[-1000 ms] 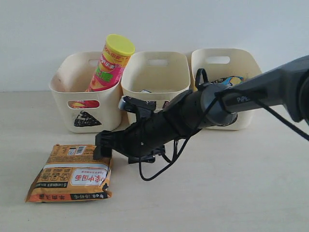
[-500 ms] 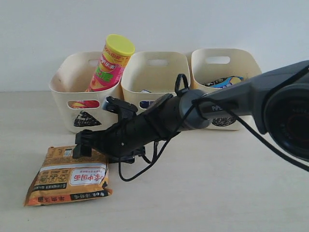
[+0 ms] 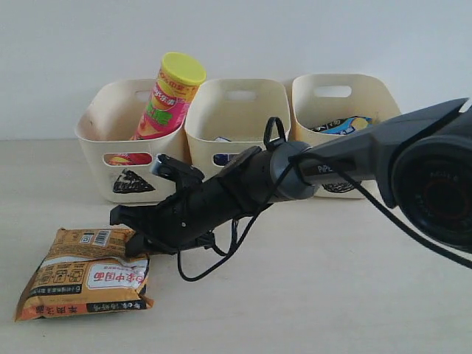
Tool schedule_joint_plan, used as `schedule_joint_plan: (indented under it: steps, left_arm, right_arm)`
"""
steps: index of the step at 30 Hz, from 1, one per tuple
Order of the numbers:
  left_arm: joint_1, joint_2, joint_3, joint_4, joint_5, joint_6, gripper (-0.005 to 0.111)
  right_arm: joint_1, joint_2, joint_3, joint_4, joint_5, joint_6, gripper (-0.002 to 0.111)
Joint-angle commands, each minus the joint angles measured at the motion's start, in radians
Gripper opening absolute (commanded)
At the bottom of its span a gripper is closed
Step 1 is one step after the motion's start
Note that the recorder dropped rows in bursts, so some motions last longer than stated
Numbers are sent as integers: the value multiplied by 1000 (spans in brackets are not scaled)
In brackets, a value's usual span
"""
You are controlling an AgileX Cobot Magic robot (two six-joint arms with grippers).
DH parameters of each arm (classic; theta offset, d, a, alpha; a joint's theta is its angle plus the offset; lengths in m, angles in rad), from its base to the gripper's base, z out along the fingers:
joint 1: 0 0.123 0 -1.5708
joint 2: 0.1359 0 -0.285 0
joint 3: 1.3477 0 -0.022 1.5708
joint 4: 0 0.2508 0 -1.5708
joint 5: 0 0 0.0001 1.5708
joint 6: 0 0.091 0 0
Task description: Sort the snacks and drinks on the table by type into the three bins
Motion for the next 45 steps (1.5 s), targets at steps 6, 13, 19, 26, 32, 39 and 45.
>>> schedule_joint_plan:
  steps: [6, 13, 19, 26, 32, 39, 45]
  left_arm:
    - [3, -3, 4, -7, 0, 4, 4]
    - [3, -3, 4, -7, 0, 4, 4]
    - [3, -3, 4, -7, 0, 4, 4]
    - [3, -3, 4, -7, 0, 4, 4]
    - [3, -3, 4, -7, 0, 4, 4]
    - [3, -3, 4, -7, 0, 4, 4]
    - [3, -3, 4, -7, 0, 4, 4]
  right_arm:
    - [-103, -31, 7, 158, 227, -208, 0]
    - [-145, -44, 7, 358, 363, -354, 0]
    - [-176, -93, 7, 374, 430, -379, 0]
    - [-205, -177, 11, 381, 459, -392, 0]
    - [-241, -244, 11, 385, 487, -394, 0]
    - [-316, -327, 11, 380, 506, -394, 0]
    - [-431, -391, 11, 382, 547, -374, 0]
